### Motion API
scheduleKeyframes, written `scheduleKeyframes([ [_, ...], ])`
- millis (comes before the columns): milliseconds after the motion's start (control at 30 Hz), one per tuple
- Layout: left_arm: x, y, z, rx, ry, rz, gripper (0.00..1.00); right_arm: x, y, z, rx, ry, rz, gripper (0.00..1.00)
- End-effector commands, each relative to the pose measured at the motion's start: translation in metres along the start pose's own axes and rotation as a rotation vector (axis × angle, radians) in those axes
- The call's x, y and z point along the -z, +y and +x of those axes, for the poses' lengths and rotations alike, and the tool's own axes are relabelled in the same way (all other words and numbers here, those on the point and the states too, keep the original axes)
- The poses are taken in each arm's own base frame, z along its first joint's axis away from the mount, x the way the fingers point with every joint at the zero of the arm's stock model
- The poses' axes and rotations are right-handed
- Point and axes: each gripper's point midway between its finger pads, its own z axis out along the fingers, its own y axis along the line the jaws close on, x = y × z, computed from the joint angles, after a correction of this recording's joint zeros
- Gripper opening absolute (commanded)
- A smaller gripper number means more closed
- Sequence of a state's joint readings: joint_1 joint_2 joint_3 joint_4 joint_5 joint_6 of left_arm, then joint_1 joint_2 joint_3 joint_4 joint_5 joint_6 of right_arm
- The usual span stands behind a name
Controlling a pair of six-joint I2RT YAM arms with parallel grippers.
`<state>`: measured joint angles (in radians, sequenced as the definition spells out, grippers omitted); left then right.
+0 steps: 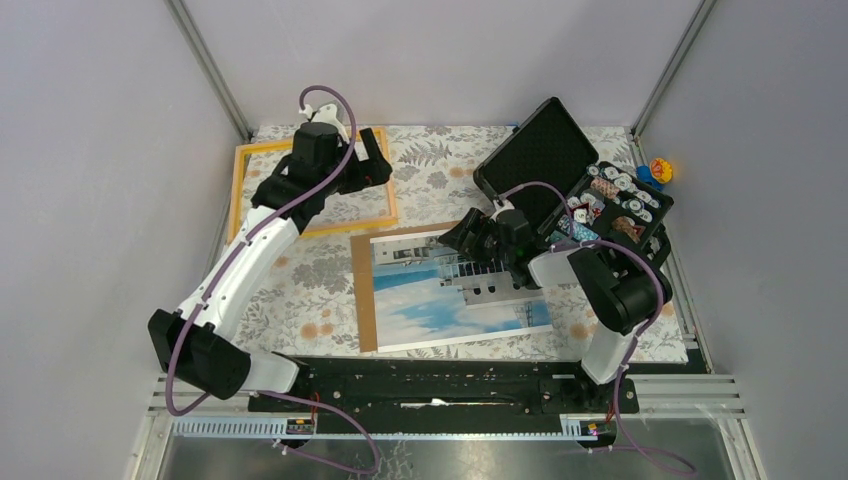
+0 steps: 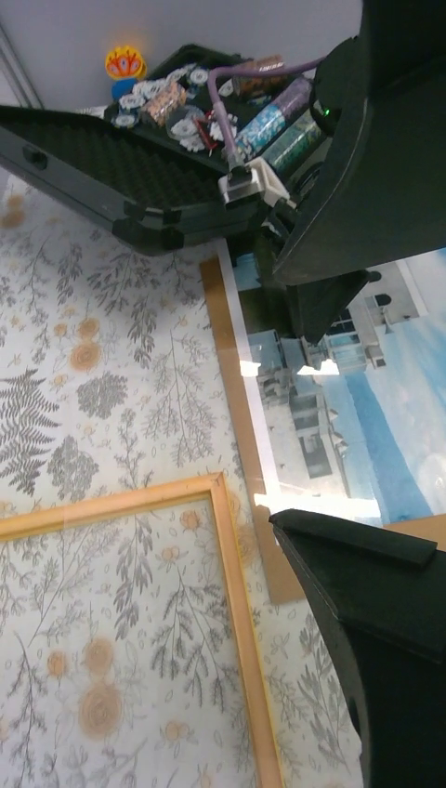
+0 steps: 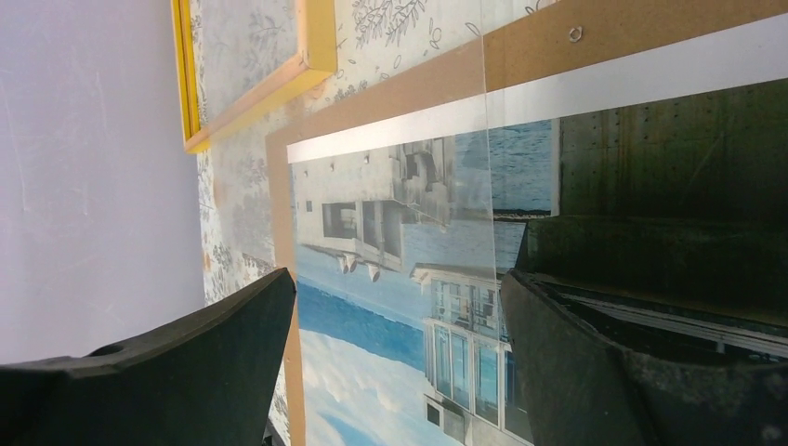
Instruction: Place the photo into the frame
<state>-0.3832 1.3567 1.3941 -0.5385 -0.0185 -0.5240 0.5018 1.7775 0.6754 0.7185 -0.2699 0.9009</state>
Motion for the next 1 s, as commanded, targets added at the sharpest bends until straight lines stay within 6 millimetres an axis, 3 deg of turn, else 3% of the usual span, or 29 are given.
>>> scheduleKeyframes([
  [0, -0.005, 0.016, -0.009, -0.054, -0.063, -0.067, 0.99, -0.010, -0.002, -0.003, -0.071, -0.005, 0.007, 0.89],
  [200, 0.000, 0.029, -0.002, -0.072, -0.080, -0.103, 0.99, -0.014, 0.016, 0.010, -0.046, 0.001, -0.015, 0.88],
  [500, 0.011, 0.030, -0.004, -0.065, -0.111, -0.098, 0.99, -0.018, 0.034, 0.007, -0.044, -0.014, -0.036, 0.88],
  [767, 0.018, 0.028, -0.007, -0.059, -0.133, -0.086, 0.99, -0.038, 0.061, 0.009, -0.028, -0.008, -0.062, 0.88],
  [967, 0.019, 0.027, -0.006, -0.054, -0.134, -0.077, 0.99, -0.054, 0.070, 0.011, -0.036, -0.010, -0.053, 0.89],
])
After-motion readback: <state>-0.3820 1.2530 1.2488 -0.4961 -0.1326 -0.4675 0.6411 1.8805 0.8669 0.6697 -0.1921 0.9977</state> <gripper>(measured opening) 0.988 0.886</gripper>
